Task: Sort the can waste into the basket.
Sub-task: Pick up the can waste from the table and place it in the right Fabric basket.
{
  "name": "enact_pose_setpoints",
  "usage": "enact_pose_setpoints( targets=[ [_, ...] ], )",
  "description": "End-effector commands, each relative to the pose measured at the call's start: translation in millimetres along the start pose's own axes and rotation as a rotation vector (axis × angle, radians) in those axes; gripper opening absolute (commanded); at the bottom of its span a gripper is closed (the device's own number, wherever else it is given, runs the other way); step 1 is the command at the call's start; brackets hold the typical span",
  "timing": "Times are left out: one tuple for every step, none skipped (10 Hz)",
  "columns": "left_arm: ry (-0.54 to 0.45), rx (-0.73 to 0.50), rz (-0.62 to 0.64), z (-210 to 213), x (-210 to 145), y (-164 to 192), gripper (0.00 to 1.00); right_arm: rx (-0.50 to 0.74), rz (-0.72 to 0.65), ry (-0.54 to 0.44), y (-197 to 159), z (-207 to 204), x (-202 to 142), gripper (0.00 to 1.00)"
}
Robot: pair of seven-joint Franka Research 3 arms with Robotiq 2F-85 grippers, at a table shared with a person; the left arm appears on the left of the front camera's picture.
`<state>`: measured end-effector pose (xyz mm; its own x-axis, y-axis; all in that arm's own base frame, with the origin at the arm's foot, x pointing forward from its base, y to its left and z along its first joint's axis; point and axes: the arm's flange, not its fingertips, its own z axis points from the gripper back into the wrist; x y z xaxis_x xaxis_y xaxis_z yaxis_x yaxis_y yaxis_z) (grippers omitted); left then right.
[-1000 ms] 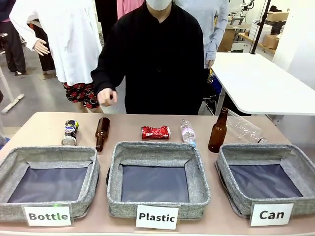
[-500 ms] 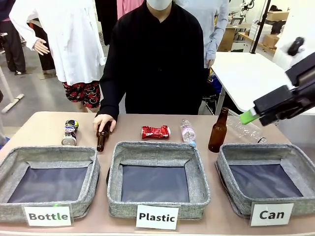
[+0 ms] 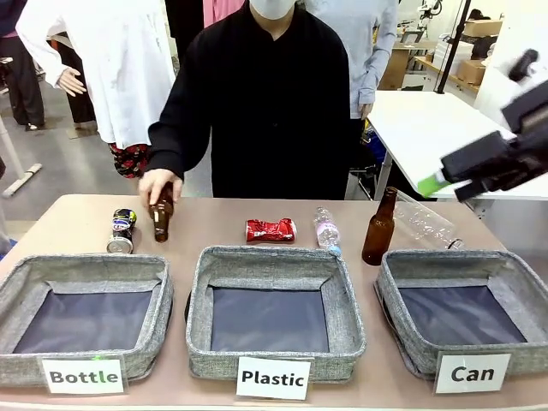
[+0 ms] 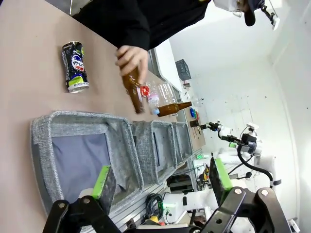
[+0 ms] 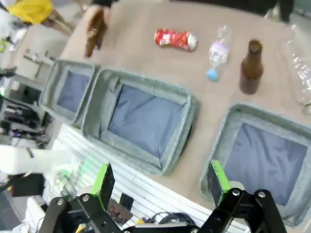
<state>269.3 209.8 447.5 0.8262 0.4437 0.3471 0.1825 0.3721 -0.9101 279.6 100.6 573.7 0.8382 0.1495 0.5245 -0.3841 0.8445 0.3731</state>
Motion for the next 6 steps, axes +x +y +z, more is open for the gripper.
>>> enact_pose_setpoints(
  targets=[
    [0.000, 0.000, 0.000, 0, 0, 0, 1.00, -0.098, 0.033, 0.031, 41, -38, 60, 1.00],
    [-0.018, -0.057, -0.017, 26, 5, -21, 1.00, -0.156, 0.046, 0.074, 63, -69, 92, 1.00],
    [-0.046, -0.104, -0.040, 56, 8, -40, 1.00, -0.241, 0.055, 0.135, 81, -101, 118, 1.00],
    [-0.091, -0.147, -0.031, 93, 14, -57, 1.00, -0.279, 0.086, 0.181, 98, -134, 142, 1.00],
    [-0.095, -0.175, 0.002, 128, 20, -66, 1.00, -0.307, 0.086, 0.221, 108, -163, 160, 1.00],
    [-0.093, -0.186, 0.020, 161, 19, -68, 1.00, -0.331, 0.069, 0.265, 115, -192, 174, 1.00]
  ],
)
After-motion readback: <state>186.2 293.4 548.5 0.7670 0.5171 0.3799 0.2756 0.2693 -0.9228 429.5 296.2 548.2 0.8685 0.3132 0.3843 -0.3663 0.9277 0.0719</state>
